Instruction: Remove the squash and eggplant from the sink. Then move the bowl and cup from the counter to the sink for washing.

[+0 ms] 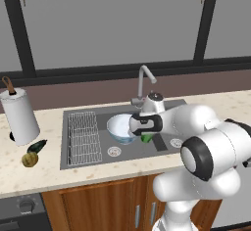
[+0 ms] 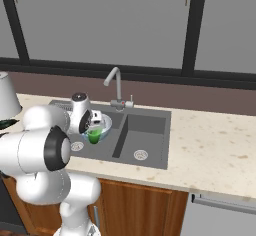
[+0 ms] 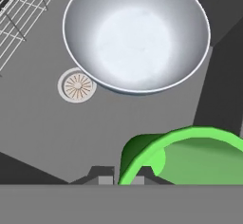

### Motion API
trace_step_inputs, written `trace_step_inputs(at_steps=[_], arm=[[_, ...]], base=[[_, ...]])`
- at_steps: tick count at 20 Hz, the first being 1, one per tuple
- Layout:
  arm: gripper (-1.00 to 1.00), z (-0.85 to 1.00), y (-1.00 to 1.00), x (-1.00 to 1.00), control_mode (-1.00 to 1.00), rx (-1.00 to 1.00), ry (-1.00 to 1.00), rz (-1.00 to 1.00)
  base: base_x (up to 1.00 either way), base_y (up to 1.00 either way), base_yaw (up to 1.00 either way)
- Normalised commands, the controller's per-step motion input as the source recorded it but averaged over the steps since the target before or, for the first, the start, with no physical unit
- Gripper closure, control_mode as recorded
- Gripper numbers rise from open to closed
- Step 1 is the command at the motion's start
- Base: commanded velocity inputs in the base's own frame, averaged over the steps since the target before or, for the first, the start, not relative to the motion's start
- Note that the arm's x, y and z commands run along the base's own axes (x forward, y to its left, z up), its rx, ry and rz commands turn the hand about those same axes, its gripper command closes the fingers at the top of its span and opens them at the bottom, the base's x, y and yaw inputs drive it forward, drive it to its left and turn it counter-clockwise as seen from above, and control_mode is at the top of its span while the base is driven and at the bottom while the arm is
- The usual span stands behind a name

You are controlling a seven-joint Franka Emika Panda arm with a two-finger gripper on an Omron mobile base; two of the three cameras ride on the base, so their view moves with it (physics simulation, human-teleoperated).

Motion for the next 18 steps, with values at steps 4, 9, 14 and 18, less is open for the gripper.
trace_step_inputs(at_steps=[4,9,14,18], arm=[[1.0,-0.01,-0.07,0.0,-1.0,0.0,0.0,0.01],[1.0,-0.08,-0.04,0.0,-1.0,0.0,0.0,0.0],[1.0,-0.15,0.0,0.01,-1.0,0.0,0.0,0.0],[1.0,-0.11,0.0,0.02,-1.0,0.0,0.0,0.0]], base=[[0.0,0.0,0.0],[0.0,0.0,0.0],[0.0,0.0,0.0],[0.0,0.0,0.0]])
